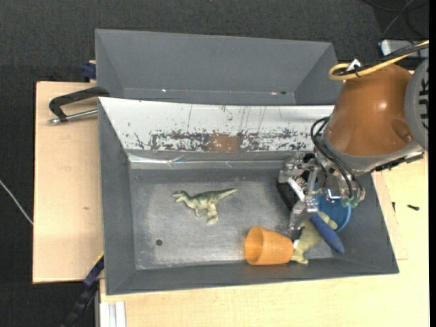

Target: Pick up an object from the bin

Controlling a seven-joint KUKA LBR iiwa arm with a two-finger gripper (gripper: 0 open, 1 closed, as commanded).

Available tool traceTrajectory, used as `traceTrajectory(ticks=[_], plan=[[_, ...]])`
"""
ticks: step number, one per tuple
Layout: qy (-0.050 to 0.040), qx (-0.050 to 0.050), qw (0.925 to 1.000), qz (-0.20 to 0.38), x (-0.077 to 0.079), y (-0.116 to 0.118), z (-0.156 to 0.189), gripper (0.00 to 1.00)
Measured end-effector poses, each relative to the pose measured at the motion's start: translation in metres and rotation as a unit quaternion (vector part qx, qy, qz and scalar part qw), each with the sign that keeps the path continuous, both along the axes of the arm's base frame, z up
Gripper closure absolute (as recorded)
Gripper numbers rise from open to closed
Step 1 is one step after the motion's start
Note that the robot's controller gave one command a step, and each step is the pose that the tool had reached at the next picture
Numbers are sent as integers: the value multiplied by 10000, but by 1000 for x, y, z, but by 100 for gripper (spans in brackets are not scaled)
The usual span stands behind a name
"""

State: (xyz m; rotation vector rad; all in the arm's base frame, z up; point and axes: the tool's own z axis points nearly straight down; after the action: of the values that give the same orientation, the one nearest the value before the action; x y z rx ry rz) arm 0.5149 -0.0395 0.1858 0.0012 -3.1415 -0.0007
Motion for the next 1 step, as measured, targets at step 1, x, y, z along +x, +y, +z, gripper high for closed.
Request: traceTrajectory(ticks=[1], plan=[[-1,11,9854,1701,12,-61,-73,0]])
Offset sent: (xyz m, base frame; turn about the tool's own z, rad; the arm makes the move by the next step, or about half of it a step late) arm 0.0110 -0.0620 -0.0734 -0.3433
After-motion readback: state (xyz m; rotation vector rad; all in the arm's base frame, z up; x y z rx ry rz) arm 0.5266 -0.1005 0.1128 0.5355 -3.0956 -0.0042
